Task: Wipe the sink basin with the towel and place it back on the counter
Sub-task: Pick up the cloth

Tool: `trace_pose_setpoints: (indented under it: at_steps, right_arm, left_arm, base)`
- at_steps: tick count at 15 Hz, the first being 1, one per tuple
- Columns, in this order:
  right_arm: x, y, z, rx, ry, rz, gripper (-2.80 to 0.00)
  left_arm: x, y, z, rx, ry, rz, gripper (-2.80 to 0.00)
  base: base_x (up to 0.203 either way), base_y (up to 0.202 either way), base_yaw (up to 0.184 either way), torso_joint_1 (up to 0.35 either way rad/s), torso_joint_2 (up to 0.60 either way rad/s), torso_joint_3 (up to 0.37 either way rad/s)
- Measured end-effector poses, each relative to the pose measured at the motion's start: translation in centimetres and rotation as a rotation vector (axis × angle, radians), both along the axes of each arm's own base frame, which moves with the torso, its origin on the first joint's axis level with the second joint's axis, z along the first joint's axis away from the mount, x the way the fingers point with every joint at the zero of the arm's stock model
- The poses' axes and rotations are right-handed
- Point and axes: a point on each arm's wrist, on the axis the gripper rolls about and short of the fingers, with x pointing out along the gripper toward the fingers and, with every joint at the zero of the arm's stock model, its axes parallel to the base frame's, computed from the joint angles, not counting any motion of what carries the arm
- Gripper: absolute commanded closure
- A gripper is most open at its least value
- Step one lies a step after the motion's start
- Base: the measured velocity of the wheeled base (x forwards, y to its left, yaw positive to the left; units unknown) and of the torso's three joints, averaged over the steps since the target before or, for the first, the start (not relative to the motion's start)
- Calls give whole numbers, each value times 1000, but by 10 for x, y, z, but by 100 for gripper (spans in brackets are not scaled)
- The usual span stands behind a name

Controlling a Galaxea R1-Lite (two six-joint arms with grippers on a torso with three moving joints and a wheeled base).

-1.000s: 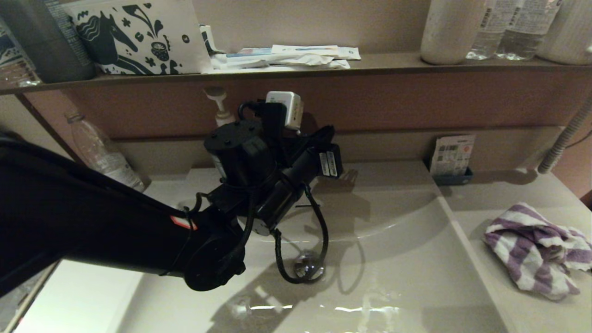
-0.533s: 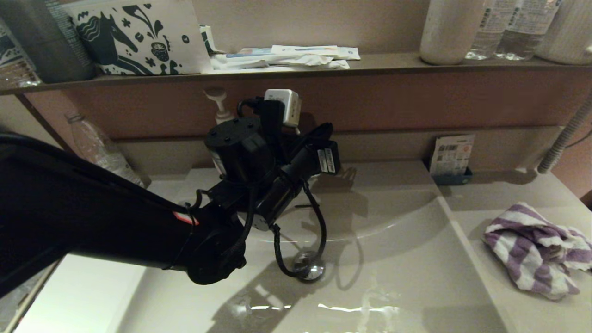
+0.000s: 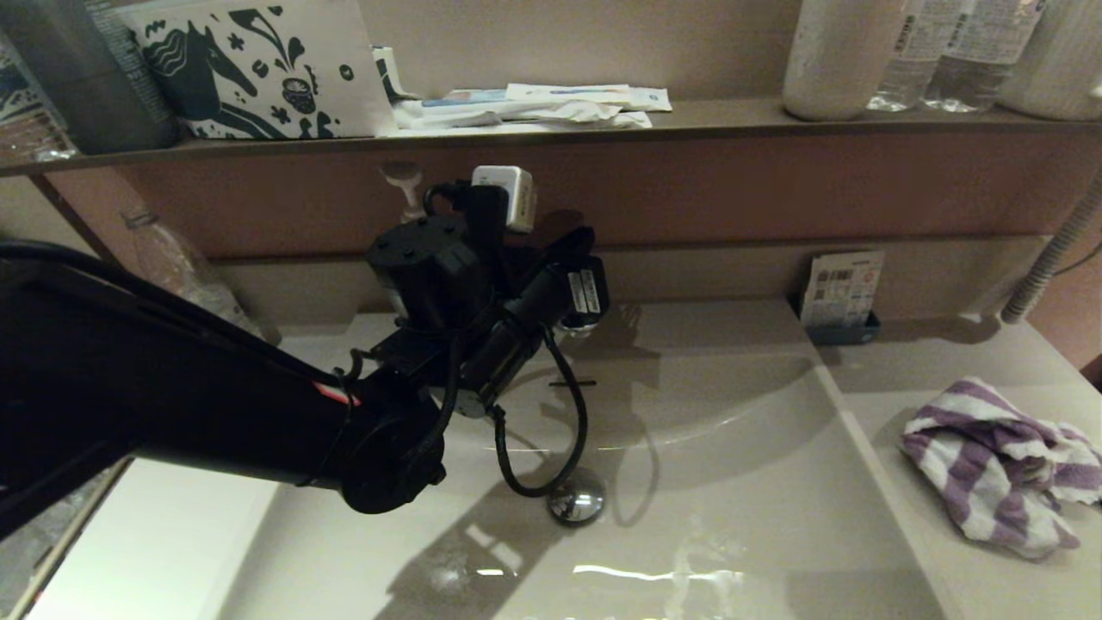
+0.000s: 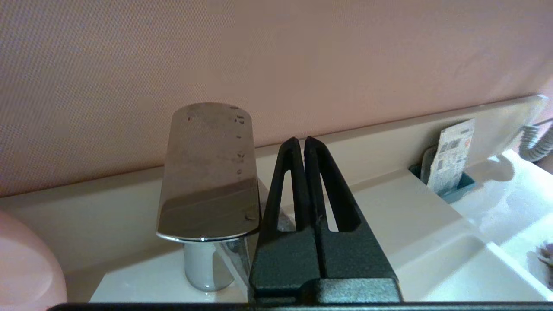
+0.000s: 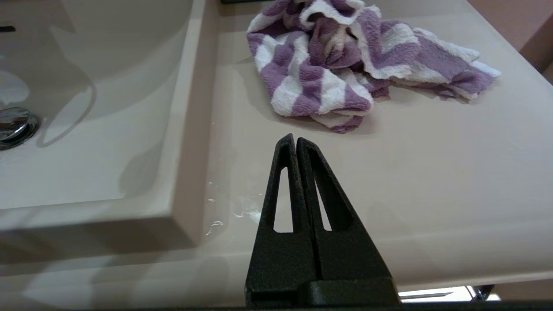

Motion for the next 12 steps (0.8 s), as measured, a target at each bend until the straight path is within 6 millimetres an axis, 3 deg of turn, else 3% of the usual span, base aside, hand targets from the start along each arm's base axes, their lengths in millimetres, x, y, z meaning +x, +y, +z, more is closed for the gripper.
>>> trace_pose_setpoints:
  at_steps: [8,12]
  right_arm:
    - [0,0,0,0,0,0,0]
    - [0,0,0,0,0,0,0]
  left_arm:
    - [-20,2,-7,10,13,-26,0]
    - [-45,15,-15,39,50,-39,0]
  base:
    - [0,0,0,0,0,0]
    - [0,0,0,0,0,0]
